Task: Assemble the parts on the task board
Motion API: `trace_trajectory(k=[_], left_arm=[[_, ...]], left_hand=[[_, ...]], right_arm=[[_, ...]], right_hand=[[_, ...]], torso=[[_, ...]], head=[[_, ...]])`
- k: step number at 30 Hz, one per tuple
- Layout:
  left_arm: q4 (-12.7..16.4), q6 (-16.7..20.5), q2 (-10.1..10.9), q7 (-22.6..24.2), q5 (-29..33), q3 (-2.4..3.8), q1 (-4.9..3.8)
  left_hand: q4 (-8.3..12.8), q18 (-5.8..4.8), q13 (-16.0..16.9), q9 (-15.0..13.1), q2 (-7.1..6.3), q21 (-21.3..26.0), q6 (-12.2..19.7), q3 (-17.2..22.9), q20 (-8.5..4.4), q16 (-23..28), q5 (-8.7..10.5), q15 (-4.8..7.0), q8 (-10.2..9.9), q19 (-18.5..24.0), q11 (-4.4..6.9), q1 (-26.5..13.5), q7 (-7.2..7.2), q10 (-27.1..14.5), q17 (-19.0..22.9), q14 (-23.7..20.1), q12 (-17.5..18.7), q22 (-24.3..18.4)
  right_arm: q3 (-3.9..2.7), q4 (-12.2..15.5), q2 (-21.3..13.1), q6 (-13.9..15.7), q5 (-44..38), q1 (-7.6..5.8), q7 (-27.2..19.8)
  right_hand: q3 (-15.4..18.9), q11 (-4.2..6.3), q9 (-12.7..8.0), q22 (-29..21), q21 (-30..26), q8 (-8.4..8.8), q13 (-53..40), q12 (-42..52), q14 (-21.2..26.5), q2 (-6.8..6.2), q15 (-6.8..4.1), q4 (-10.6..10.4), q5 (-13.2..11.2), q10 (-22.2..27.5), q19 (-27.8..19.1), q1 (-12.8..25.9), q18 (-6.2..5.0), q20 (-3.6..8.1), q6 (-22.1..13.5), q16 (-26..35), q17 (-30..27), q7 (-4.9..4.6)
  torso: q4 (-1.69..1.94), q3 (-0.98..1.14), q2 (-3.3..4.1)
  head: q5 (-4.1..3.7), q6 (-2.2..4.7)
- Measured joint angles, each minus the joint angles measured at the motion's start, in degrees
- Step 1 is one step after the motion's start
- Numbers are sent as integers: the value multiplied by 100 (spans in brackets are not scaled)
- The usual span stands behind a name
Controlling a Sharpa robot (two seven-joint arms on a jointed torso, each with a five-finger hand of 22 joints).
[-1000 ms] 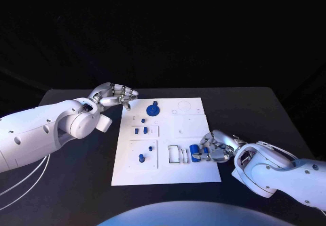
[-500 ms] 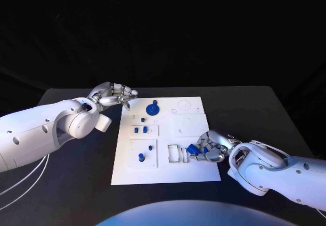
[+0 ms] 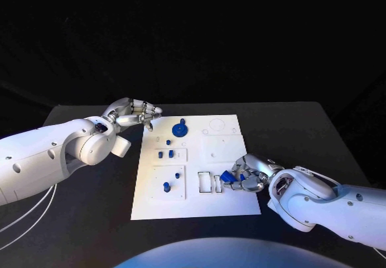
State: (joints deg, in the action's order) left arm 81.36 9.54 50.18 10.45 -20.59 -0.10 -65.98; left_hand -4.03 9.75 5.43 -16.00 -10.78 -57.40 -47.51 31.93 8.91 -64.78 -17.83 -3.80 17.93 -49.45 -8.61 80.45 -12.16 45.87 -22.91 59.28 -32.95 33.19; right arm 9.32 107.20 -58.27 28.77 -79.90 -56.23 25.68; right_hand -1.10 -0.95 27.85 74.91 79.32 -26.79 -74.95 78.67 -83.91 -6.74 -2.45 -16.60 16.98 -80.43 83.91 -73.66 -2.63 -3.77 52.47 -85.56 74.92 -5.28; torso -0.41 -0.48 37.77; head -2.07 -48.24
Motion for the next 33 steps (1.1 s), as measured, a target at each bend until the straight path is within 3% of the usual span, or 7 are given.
trace_trajectory(k=[5, 10, 20, 33], left_arm=[[0, 0, 0, 0, 0, 0, 0], [0, -1, 0, 0, -1, 0, 0], [-3, 0, -4, -1, -2, 1, 0], [-6, 1, -14, -1, -3, 1, 0]], left_hand=[[0, 0, 0, 0, 0, 0, 0, 0, 0, 0, 0, 0, 0, 0, 0, 0, 0, 0, 0, 0, 0, 0], [0, 0, 0, -6, 0, 0, 0, 0, 0, 0, 0, 0, 0, 0, 0, 0, 0, 0, 0, 0, 0, 0], [0, -1, 0, -6, 0, 0, 0, 0, 0, 0, 0, 0, 0, 0, 0, 0, 0, 0, 0, 0, 0, 0], [0, 0, 0, -5, 0, 0, 0, 0, 0, 0, 0, 0, 0, 0, 0, 0, 0, 0, 1, 0, 0, 1]], right_arm=[[8, 44, -24, 125, 61, 10, -12], [12, 143, -76, 254, 212, 10, -45], [-23, 349, -110, 456, 426, -142, -201], [-27, 370, 93, 337, 606, -164, -232]], right_hand=[[-231, 72, -94, 0, 200, 0, 0, 73, -13, 154, -66, 3, 31, -108, 0, -156, 4, 40, 49, -26, 0, -11], [-384, 96, -105, 1, 145, 3, 1, 198, 0, 160, -82, -7, 30, -238, 6, -163, 4, 74, 75, -66, 0, -41], [-408, 96, -105, 3, 133, 3, 1, 198, -13, 160, -105, -18, 28, -238, -1, -163, 4, 81, 77, -66, -1, -44], [-459, 116, -172, 2, 133, 10, 2, 198, -13, 208, -105, -19, -5, -259, -1, -112, 4, 80, 108, -89, -1, -75]], torso=[[0, 1, 3], [2, 4, 4], [7, 1, 11], [14, -2, 16]], head=[[-1, 9], [10, 12], [4, 30], [36, 15]])
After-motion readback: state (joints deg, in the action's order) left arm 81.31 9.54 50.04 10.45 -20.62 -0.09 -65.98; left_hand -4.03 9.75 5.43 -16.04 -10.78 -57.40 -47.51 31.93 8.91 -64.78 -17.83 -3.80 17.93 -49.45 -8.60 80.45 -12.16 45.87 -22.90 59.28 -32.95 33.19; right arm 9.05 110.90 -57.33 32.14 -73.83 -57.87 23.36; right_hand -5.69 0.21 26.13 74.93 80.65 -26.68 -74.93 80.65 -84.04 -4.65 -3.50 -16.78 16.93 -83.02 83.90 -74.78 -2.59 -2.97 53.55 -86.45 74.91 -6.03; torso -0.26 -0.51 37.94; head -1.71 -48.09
